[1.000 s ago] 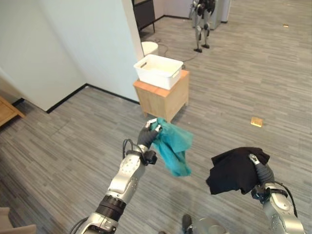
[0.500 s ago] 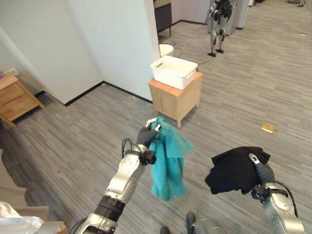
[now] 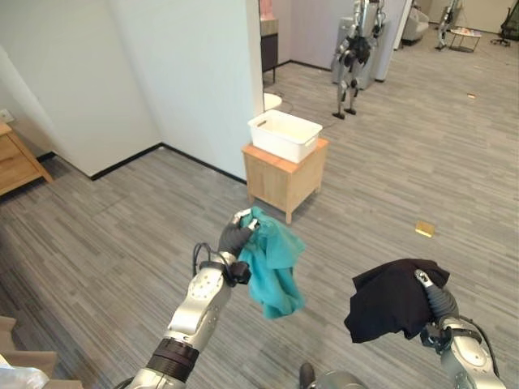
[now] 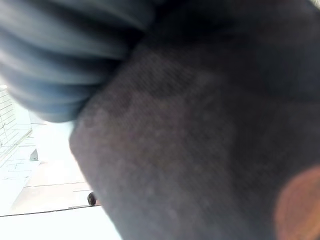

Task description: Pick up bed clothes into laundry basket.

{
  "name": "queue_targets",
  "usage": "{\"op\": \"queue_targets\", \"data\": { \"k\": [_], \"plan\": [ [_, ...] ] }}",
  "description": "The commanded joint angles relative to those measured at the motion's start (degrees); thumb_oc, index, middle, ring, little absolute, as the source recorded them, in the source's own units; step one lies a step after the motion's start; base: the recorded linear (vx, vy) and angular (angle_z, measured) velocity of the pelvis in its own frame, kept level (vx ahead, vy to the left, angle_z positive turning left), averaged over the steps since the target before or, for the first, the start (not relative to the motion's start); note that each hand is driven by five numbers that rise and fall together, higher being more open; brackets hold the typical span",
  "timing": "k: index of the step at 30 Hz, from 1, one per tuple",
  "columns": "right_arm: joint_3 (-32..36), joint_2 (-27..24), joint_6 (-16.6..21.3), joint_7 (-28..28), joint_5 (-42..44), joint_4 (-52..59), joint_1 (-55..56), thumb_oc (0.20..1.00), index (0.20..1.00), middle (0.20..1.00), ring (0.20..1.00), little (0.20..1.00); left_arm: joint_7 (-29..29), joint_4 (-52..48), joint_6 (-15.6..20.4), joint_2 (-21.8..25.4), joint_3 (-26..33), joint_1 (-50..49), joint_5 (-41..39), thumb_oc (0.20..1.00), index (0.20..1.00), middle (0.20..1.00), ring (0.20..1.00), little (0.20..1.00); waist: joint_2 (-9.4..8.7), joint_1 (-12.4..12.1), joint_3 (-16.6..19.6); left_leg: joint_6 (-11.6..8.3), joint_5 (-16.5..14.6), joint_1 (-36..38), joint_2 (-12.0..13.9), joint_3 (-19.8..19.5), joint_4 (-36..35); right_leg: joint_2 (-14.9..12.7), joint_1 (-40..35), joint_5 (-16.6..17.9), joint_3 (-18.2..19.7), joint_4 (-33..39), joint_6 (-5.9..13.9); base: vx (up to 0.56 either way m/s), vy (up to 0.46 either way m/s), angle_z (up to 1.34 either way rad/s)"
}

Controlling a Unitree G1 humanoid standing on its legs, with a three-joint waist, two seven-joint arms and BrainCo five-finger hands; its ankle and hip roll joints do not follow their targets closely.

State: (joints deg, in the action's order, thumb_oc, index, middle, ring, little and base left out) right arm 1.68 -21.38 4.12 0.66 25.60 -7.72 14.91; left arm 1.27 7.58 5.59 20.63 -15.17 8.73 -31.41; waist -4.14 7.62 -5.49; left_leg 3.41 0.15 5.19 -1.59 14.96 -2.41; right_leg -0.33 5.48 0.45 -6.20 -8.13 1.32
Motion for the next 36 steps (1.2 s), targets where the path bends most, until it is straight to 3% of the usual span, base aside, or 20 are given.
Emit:
{"op": "queue_targets", "data": {
  "k": [1, 8, 9, 15, 21, 23, 24, 25, 27, 28, 29, 30, 32, 33, 36],
  "plan": [
    [7.4, -1.0, 4.1, 0.6, 8.3, -2.0, -8.8, 0.2, 0.2, 0.2, 0.2, 0.2, 1.1, -4.2, 2.8, 8.6, 10.7, 3.3, 3.3, 0.2, 0.2, 0.2, 0.2, 0.2, 2.98, -2.5, -0.5, -3.46, -1.8, 0.5, 3.8, -5.6, -0.8, -7.3, -5.7, -1.9, 0.9, 3.4, 7.28, -0.05, 0.039, -0.03],
    [7.5, -0.8, 4.1, 0.8, 8.0, -2.0, -8.8, 0.2, 0.2, 0.2, 0.2, 0.2, 2.6, -3.8, 3.0, 8.2, 12.0, 2.4, 3.4, 0.2, 0.2, 0.2, 0.2, 0.2, 3.01, -2.7, -0.2, -3.27, -1.4, 1.3, 3.5, -6.1, -1.7, -7.6, -6.3, -1.8, 1.1, 3.4, 7.36, 0.0, 0.025, 0.1],
    [6.8, -2.2, 3.4, 0.1, 6.6, -0.9, -10.0, 0.2, 0.2, 0.2, 0.2, 0.2, 3.7, -3.5, 3.2, 8.0, 16.0, -0.8, 2.7, 0.2, 0.2, 0.2, 0.2, 0.2, 2.69, -3.8, -0.3, -3.19, -1.5, 1.2, 3.4, -6.6, -1.6, -7.7, -6.6, -1.7, 0.8, 3.7, 7.32, 0.0, 0.021, 0.25],
    [4.3, -3.6, 2.6, -2.4, 5.0, 2.6, -12.6, 0.2, 0.2, 0.2, 0.2, 0.2, 5.1, -4.7, 4.0, 6.6, 24.0, -10.2, 0.8, 0.2, 0.2, 0.2, 0.2, 0.2, 1.92, -6.4, -0.8, -2.98, -1.9, 0.5, 3.2, -7.7, -0.7, -8.1, -7.3, -1.6, -0.3, 4.5, 7.18, 0.0, 0.012, 0.05],
    [2.4, -3.7, 2.2, -3.8, 3.8, 3.0, -14.3, 0.2, 0.2, 0.2, 0.2, 0.2, 5.8, -4.5, 4.4, 5.2, 28.4, -15.6, 0.5, 0.2, 0.2, 0.2, 0.2, 0.2, 1.31, -8.4, -1.3, -2.68, -2.7, -0.2, 3.0, -8.3, 0.6, -8.7, -7.9, -1.4, -1.6, 5.0, 7.39, 0.01, 0.02, 0.07],
    [2.3, -4.0, 2.1, -4.2, 2.8, 3.0, -14.6, 0.2, 0.2, 0.2, 0.2, 0.2, 5.8, -4.1, 4.5, 5.2, 29.8, -16.6, 0.9, 0.2, 0.2, 0.2, 0.2, 0.2, 1.26, -9.4, -2.3, -1.95, -3.8, -1.1, 2.6, -9.3, 2.5, -9.7, -7.1, -1.3, -1.9, 2.0, 7.86, -0.01, 0.054, 0.13],
    [2.4, -4.0, 2.1, -4.2, 2.8, 3.0, -14.7, 0.2, 0.2, 0.2, 0.2, 0.2, 5.8, -4.1, 4.5, 5.2, 29.8, -16.5, 0.9, 0.2, 0.2, 0.2, 0.2, 0.2, 1.22, -9.4, -2.3, -1.9, -3.9, -1.3, 2.5, -9.3, 2.7, -9.8, -6.9, -1.5, -1.8, 1.6, 7.91, -0.02, 0.14, 0.23],
    [2.6, -3.9, 2.0, -4.2, 1.9, 2.9, -14.8, 0.2, 0.2, 0.2, 0.2, 0.2, 5.7, -3.6, 4.3, 5.3, 29.7, -16.4, 1.3, 0.2, 0.2, 0.2, 0.2, 0.2, 1.72, -9.3, -3.0, -0.97, -4.3, -1.4, 1.9, -10.0, 3.1, -10.9, -4.4, 0.2, -1.2, -4.6, 8.58, -0.01, 0.102, 0.18],
    [2.9, -3.7, 2.1, -4.1, 1.7, 3.1, -14.6, 0.2, 0.2, 0.2, 0.2, 0.2, 5.8, -3.3, 4.3, 5.4, 29.6, -16.2, 1.7, 0.2, 0.2, 0.2, 0.2, 0.2, 2.05, -9.1, -3.4, -0.5, -4.5, -1.2, 1.5, -10.5, 3.1, -11.2, -2.9, 1.5, -0.4, -8.3, 8.65, 0.01, 0.126, 0.19],
    [3.5, -3.5, 2.3, -4.1, 1.7, 3.3, -14.1, 0.2, 0.2, 0.2, 0.2, 0.2, 5.8, -3.1, 4.1, 5.6, 29.5, -16.0, 2.0, 0.2, 0.2, 0.2, 0.2, 0.2, 2.48, -8.8, -3.9, 0.03, -4.4, -1.1, 1.2, -11.1, 3.2, -11.0, -0.7, 2.8, 0.9, -13.3, 8.44, 0.04, 0.259, 0.17],
    [4.0, -2.7, 2.9, -3.4, 1.4, 3.6, -13.6, 0.2, 0.2, 0.2, 0.2, 0.2, 6.3, -3.1, 4.1, 5.9, 30.1, -15.9, 2.5, 0.2, 0.2, 0.2, 0.2, 0.2, 4.04, -8.6, -5.3, 0.98, -5.0, 0.1, 1.4, -10.6, 3.2, -12.2, 3.2, 5.0, -0.2, -21.9, 7.78, 0.06, 0.264, 0.18],
    [4.0, -2.2, 3.0, -3.0, 1.2, 3.4, -13.5, 0.2, 0.2, 0.2, 0.2, 0.2, 6.6, -3.2, 4.1, 5.9, 30.1, -15.7, 2.7, 0.2, 0.2, 0.2, 0.2, 0.2, 4.49, -8.6, -5.6, 1.17, -5.5, 0.9, 1.4, -10.1, 3.0, -12.8, 4.8, 4.7, -1.5, -24.7, 7.63, 0.05, 0.203, 0.13],
    [4.0, -2.3, 3.0, -3.0, 1.2, 3.4, -13.5, 0.2, 0.2, 0.2, 0.2, 0.2, 6.7, -3.3, 4.0, 5.9, 30.1, -15.6, 2.7, 0.2, 0.2, 0.2, 0.2, 0.2, 4.37, -8.7, -5.6, 1.17, -5.6, 0.9, 1.2, -10.0, 3.0, -13.0, 5.1, 4.5, -1.3, -25.2, 7.62, 0.14, 0.028, 0.01],
    [5.0, -1.9, 2.6, -3.1, 1.6, 2.9, -12.0, 0.2, 0.2, 0.2, 0.2, 0.2, 6.9, -3.8, 4.4, 6.0, 30.4, -15.1, 2.8, 0.2, 0.2, 0.2, 0.2, 0.2, 4.76, -6.9, -6.3, 0.28, -7.4, 3.5, 1.9, -10.6, 2.9, -10.6, 10.1, 1.8, -2.1, -22.6, 7.42, 0.35, -0.011, -0.07],
    [6.2, -2.0, 2.8, -3.1, 2.7, 2.5, -10.8, 0.2, 0.2, 0.2, 0.2, 0.2, 6.6, -3.9, 4.6, 6.1, 30.3, -14.5, 2.2, 0.2, 0.2, 0.2, 0.2, 0.2, 4.32, -5.0, -6.0, -0.76, -9.1, 6.1, 2.0, -12.1, 2.3, -7.3, 11.4, 1.0, -1.2, -13.9, 7.32, 0.36, -0.071, -0.04]
  ]
}}
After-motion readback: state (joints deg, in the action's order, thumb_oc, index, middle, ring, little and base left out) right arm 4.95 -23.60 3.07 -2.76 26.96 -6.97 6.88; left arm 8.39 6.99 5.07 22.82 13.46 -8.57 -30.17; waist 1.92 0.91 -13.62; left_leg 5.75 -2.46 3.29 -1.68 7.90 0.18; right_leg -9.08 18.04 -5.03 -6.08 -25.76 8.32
